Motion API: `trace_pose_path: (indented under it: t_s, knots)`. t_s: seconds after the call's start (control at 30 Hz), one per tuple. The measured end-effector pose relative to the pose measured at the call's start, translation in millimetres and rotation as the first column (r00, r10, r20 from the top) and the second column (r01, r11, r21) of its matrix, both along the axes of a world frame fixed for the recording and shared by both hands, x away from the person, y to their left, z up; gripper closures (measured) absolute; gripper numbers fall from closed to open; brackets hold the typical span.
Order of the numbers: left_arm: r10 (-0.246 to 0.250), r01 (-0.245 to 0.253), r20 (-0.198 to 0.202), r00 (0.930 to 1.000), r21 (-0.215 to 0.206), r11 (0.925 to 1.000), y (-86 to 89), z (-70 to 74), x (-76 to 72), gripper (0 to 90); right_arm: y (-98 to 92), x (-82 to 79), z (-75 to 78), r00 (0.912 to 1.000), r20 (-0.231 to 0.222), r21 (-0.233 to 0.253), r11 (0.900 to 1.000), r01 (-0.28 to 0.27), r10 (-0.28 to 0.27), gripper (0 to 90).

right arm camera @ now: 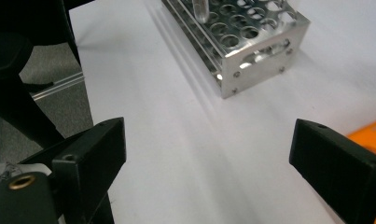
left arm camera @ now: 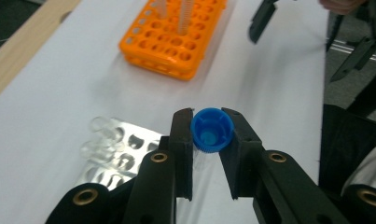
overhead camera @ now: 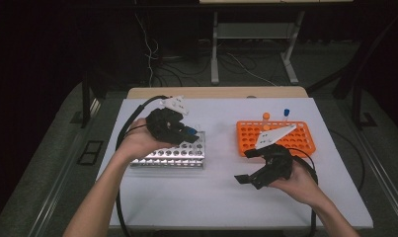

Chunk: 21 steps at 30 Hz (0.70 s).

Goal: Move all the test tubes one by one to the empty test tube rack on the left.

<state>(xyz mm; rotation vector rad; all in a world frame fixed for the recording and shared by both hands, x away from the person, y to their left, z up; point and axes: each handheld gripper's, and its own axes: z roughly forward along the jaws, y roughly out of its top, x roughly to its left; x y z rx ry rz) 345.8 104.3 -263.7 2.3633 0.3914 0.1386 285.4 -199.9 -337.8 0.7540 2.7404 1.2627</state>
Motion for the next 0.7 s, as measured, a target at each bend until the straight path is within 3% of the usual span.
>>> trace_pose_path:
  t_s: [0.07, 0.37, 0.7]
  knots:
    - [0.018, -0.018, 0.002, 0.9998, -0.003, 0.9998, 3.5, 1.6, 3.3, 74.0, -5.0, -0.7, -0.7, 0.9998, 0.002, 0.011, 1.000, 0.021, -0.021, 0.3]
    - [0.095, -0.095, 0.015, 0.9953, -0.011, 0.9954, 12.5, 8.2, 25.3, 74.0, -24.2, -2.4, -4.3, 0.9988, -0.007, 0.027, 0.998, 0.049, -0.049, 0.2]
    - [0.162, -0.162, 0.006, 0.9868, 0.004, 0.9868, 19.8, 4.0, 49.4, 74.0, -36.8, -4.8, -9.0, 0.9978, -0.006, 0.042, 0.997, 0.066, -0.066, 0.3]
